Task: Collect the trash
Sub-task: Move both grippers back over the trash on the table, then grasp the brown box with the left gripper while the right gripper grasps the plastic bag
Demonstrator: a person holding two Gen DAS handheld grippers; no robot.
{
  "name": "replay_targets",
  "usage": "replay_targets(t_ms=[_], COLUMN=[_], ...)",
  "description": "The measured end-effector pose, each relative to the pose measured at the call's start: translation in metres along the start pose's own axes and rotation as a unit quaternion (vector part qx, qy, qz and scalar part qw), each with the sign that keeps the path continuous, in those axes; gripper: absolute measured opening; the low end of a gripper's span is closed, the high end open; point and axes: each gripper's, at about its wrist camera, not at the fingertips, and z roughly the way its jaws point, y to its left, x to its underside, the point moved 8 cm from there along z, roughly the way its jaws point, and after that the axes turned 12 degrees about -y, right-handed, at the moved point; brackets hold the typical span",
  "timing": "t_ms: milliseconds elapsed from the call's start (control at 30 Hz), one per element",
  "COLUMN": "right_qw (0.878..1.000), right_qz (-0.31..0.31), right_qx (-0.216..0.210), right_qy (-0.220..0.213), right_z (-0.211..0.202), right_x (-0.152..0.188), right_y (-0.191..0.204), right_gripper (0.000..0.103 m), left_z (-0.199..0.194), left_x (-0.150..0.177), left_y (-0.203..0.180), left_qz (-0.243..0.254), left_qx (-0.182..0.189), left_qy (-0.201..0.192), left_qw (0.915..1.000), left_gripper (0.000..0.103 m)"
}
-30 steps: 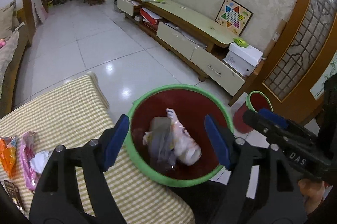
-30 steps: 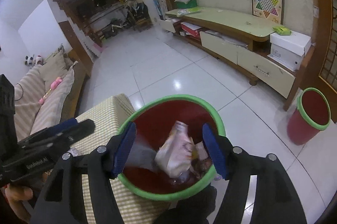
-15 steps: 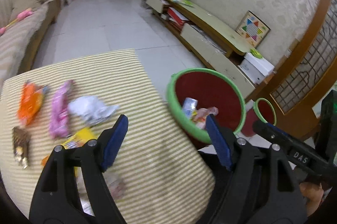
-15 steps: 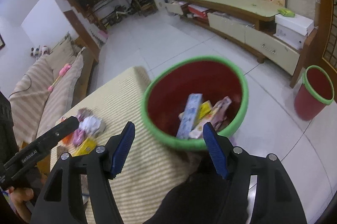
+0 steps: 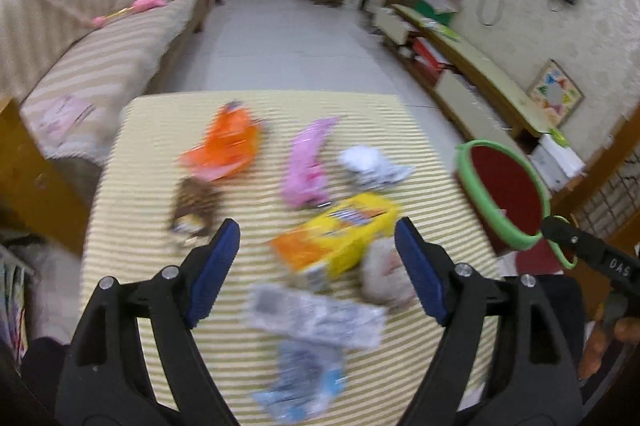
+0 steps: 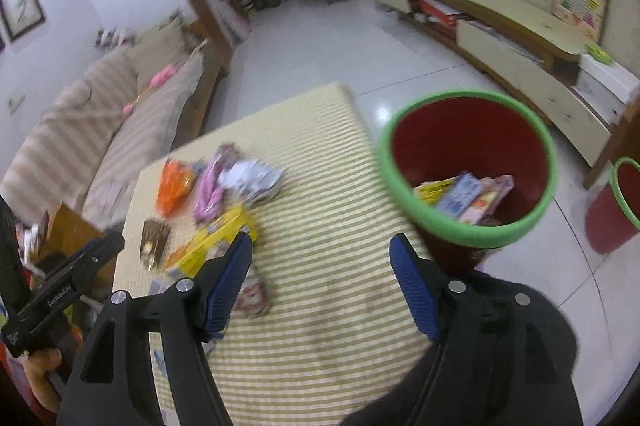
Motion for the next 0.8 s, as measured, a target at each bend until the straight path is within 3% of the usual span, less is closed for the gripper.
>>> replay_targets(t_ms=[200, 500, 800], right_qw=[0.997, 0.986, 0.985], right_qz=[-0.031, -0.032, 0.009], right_qx=[-0.031, -0.08, -0.012], right_qy=[0.06, 0.146, 0.171], right_z=[0.038, 0.089, 0.127], right_x=[0.021, 0.038, 0.038], right_y=[0.055, 0.128, 0.119], right_gripper=[0.069, 0.07, 0.076], left_z=[-0.008, -0.005, 0.009], left_x=[0.011, 0.026, 0.025], left_y=[0.049, 0.081, 0.116], left_qz=[-0.025, -0.066, -0.094], left_qx=[-0.018, -0.005, -0.021], left_qy=[0.018, 0.042, 0.05], left_qw=[0.9993, 0.9969, 0.9941], left_gripper=[0.077, 0.077, 0.077])
